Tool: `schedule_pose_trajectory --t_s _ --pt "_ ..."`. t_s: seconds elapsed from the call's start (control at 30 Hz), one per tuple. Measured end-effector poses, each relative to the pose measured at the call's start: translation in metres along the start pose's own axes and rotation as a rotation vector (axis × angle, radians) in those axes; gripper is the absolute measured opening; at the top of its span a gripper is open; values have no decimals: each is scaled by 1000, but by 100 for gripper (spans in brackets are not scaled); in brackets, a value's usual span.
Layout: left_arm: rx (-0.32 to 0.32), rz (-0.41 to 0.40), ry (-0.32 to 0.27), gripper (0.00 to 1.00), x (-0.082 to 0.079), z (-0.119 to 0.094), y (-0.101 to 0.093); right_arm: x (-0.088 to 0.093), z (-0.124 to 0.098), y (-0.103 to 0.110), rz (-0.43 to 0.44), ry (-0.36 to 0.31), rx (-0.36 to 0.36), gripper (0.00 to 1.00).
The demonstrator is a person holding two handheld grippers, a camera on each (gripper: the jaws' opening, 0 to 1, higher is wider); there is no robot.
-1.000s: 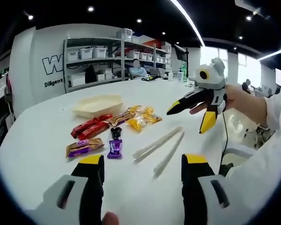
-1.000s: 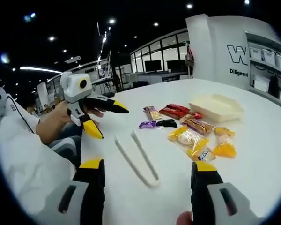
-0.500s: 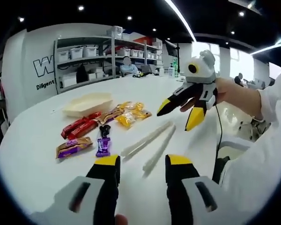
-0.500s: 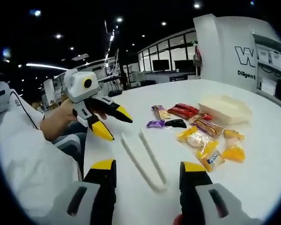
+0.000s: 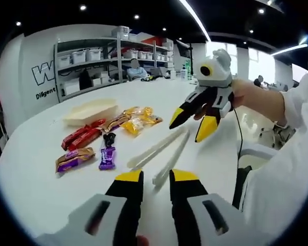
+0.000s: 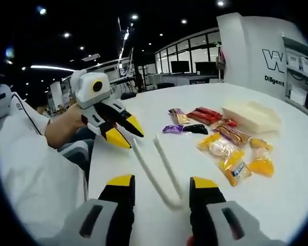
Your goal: Place the target food into the container with the food tongs after gripping and lifting it, then release it inside without dropping or visibly crushing the food.
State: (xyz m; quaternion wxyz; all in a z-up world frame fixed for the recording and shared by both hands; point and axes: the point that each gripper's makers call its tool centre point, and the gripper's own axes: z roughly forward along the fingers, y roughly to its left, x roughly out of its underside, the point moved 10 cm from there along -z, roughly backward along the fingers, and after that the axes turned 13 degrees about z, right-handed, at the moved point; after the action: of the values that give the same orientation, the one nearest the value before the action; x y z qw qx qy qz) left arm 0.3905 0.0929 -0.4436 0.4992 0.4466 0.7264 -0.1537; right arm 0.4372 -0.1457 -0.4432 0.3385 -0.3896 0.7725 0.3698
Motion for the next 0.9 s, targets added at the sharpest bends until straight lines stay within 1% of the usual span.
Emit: schedule_pose_trajectory --t_s 0.17,0.27,0.33,0.43,0.63,0.9 --pt "10 2 13 17 2 4 -1 1 2 -1 -5 15 -4 35" --pt "10 9 21 15 3 5 0 3 3 -1 -15 35 -4 33" --pt "7 16 26 12 4 6 1 4 3 -1 -17 36 -4 32" --pt "6 16 31 11 4 7 2 5 1 1 -23 44 -16 29" --pt "3 8 31 11 4 9 3 6 -3 2 -32 53 -31 27" --pt "-21 29 57 13 3 13 5 9 -8 9 -59 67 -74 23"
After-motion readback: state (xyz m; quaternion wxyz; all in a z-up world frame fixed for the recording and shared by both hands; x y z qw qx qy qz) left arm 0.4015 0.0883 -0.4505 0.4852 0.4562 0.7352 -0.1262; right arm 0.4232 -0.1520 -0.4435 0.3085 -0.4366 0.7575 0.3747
